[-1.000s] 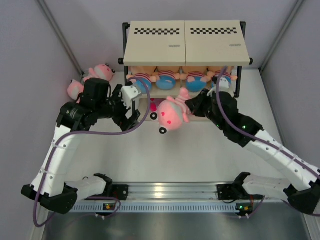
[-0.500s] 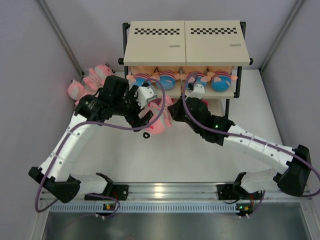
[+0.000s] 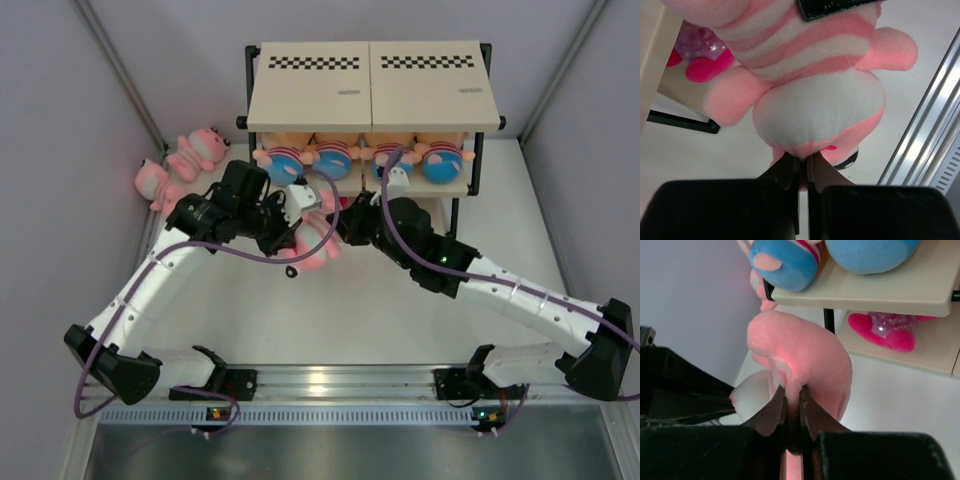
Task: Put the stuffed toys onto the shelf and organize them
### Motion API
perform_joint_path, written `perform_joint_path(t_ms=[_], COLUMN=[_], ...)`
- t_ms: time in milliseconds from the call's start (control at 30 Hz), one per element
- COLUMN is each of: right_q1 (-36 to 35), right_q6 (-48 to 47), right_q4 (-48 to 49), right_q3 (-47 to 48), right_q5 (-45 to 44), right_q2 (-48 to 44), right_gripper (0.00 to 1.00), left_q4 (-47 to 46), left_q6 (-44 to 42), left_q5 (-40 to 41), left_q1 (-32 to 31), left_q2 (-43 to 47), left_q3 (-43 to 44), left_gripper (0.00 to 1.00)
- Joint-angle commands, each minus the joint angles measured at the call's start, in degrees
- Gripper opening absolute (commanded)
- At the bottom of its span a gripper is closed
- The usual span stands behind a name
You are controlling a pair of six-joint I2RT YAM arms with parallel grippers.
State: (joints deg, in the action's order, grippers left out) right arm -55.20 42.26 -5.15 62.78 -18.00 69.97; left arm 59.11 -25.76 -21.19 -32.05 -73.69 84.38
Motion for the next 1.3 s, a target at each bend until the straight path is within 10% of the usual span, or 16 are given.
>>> perform_joint_path(t_ms=[0, 167, 567, 1100, 1200, 1267], right_q1=[-0.7, 3.7, 25.8, 17.7, 15.1, 14.8], right_q6=[-6.5, -34.4, -61.4, -42.8, -41.2, -39.8], right_q4=[3.1, -18.7, -38.9, -12.6, -11.3, -11.0], right_q3=[0.8, 9.1, 19.2, 5.2, 3.8, 3.3], right_q5=[11.1, 19.9, 67.2, 70.1, 69.5, 68.3], right_q2=[-2.9, -7.6, -1.9, 2.4, 2.9, 2.5], right_gripper=[0.03, 0.83, 0.99, 0.96, 0.74, 0.35], left_q4=[-4.0, -3.2, 11.3, 11.3, 11.4, 11.2], left_q6=[-2.5, -9.1, -23.5, -22.9, -22.8, -22.5], left_q5=[-2.0, -6.5, -21.0, -19.9, -19.2, -18.5], left_q1=[-0.1, 0.4, -0.6, -0.7, -0.7, -0.6], left_q2=[-0.3, 1.8, 1.0, 1.1, 1.3, 1.4], left_q3=[-0.8, -4.0, -1.5, 0.0, 0.3, 0.6], left_gripper=[0.0, 0.0, 0.0, 0.0, 0.0, 0.0])
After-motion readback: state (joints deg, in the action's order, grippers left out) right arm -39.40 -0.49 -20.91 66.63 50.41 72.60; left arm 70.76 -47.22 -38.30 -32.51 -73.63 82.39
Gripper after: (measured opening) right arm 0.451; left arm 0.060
